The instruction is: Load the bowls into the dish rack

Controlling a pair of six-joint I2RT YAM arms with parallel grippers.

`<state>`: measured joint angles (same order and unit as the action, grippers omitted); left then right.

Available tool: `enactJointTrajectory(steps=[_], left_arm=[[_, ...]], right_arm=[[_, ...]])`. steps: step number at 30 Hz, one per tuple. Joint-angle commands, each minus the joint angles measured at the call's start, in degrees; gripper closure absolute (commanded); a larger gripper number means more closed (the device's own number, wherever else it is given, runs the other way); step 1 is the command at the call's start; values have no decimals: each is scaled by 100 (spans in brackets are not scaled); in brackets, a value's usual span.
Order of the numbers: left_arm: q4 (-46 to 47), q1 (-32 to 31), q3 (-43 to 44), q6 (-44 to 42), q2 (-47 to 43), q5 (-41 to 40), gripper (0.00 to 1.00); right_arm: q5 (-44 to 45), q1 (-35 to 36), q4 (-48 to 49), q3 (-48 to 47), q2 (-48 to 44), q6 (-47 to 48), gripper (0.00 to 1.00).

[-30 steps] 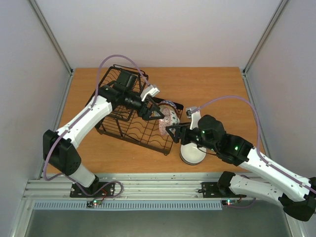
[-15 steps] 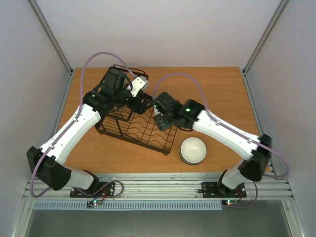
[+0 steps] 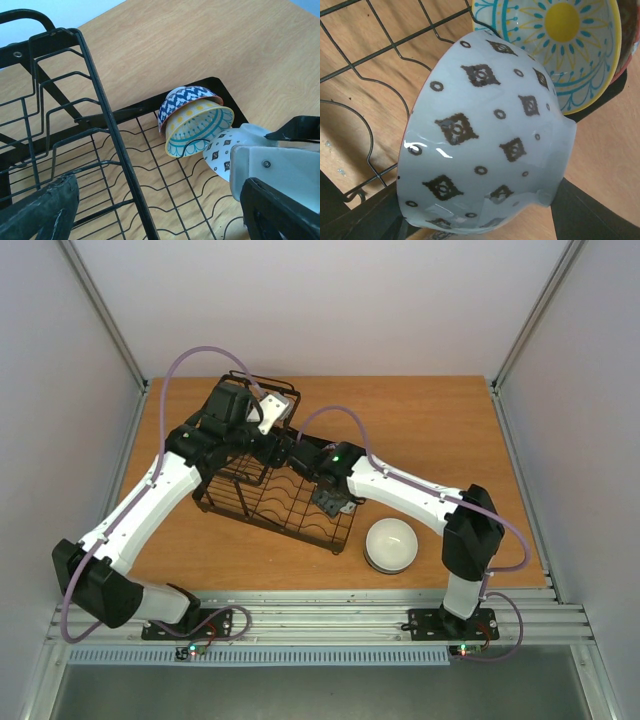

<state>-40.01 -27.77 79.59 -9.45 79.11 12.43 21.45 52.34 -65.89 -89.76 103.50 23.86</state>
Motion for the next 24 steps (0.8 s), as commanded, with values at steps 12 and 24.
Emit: enactJointTrajectory(steps=[12, 24], left_arm=[[711, -36, -49, 131, -163, -700, 11], [765, -14, -99, 112, -208, -736, 11]], right_arm=[[311, 51, 156, -157, 545, 1103, 95], [410, 78, 314, -507, 945, 1345, 97]])
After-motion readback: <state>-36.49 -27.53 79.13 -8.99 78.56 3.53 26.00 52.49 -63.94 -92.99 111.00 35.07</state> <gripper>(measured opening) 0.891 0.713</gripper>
